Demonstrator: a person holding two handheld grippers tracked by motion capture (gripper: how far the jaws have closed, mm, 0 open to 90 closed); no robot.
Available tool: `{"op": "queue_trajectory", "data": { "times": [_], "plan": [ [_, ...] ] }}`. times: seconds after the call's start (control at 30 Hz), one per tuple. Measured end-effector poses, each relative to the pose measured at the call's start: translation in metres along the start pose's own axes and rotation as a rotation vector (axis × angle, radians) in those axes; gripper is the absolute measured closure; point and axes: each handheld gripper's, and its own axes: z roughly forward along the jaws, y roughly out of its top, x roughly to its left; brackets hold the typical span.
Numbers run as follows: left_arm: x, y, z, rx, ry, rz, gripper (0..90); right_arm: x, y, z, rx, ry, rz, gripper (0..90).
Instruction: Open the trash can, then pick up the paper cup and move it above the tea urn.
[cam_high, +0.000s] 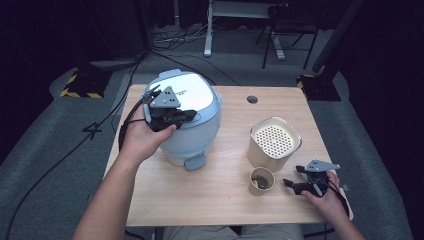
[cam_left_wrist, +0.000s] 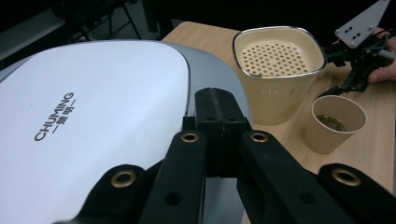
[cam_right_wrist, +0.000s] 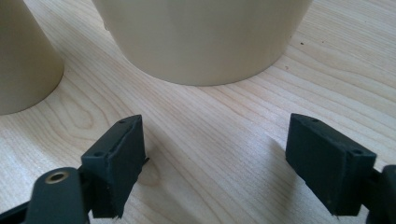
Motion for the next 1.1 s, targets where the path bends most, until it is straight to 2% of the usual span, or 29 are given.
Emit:
{"op": "queue_trajectory", "data": {
  "times": [0.03,0.27,0.33,0.37,0.4,0.43,0.47,0.5,0.53,0.57,0.6,0.63,0.77,0.87,0.9,0.97,1.1],
  "plan": [
    [-0.003,0.001,0.000,0.010,0.017,0.018,90.0,0.000,0.000,0.000,0.000,0.000,0.000,20.2],
    [-0.003,-0.001,-0.001,-0.005,0.025,0.002,90.0,0.000,0.000,0.000,0.000,0.000,0.000,20.3],
    [-0.002,-0.002,-0.002,-0.011,0.013,-0.006,73.0,0.000,0.000,0.000,0.000,0.000,0.000,20.3],
    [-0.002,-0.004,-0.002,-0.038,0.010,-0.011,73.0,0.000,0.000,0.000,0.000,0.001,0.001,20.3],
    [-0.002,-0.005,-0.003,-0.062,0.002,-0.023,66.6,0.000,0.000,0.000,0.000,0.000,0.001,20.3],
    [-0.002,-0.009,-0.008,-0.144,-0.058,-0.056,59.6,0.000,0.000,0.000,0.000,0.000,0.000,20.3],
    [-0.002,-0.009,-0.008,-0.144,-0.058,-0.056,56.3,0.000,0.000,0.000,0.000,0.000,0.000,20.3],
    [-0.005,-0.011,-0.014,-0.216,-0.130,-0.064,53.3,0.000,0.000,0.000,0.000,0.000,0.001,20.3],
    [-0.005,-0.011,-0.014,-0.216,-0.130,-0.064,51.0,0.000,0.000,0.000,0.000,0.000,0.001,20.3],
    [-0.009,-0.013,-0.019,-0.246,-0.178,-0.056,50.2,0.000,0.000,0.000,0.000,0.001,0.001,20.3],
    [-0.009,-0.013,-0.019,-0.246,-0.178,-0.056,49.1,0.000,0.000,0.000,0.000,0.001,0.001,20.3],
    [-0.012,-0.014,-0.024,-0.270,-0.204,-0.055,48.1,0.000,0.000,0.000,0.000,0.001,0.000,20.3],
    [-0.020,-0.020,-0.030,-0.291,-0.222,-0.048,45.7,0.000,0.000,0.000,0.001,0.001,0.001,20.3],
    [-0.028,-0.028,-0.034,-0.290,-0.229,-0.026,44.4,0.000,0.000,0.000,0.000,0.001,0.000,20.3],
    [-0.032,-0.037,-0.034,-0.281,-0.225,-0.014,44.4,0.000,0.000,0.000,0.000,0.002,-0.001,20.3],
    [-0.033,-0.041,-0.033,-0.274,-0.219,-0.012,43.5,0.000,0.000,0.000,0.001,0.002,0.000,20.3],
    [-0.039,-0.063,-0.029,-0.254,-0.207,-0.028,42.0,0.000,0.001,0.000,0.002,0.002,-0.002,20.3]
  ]
}}
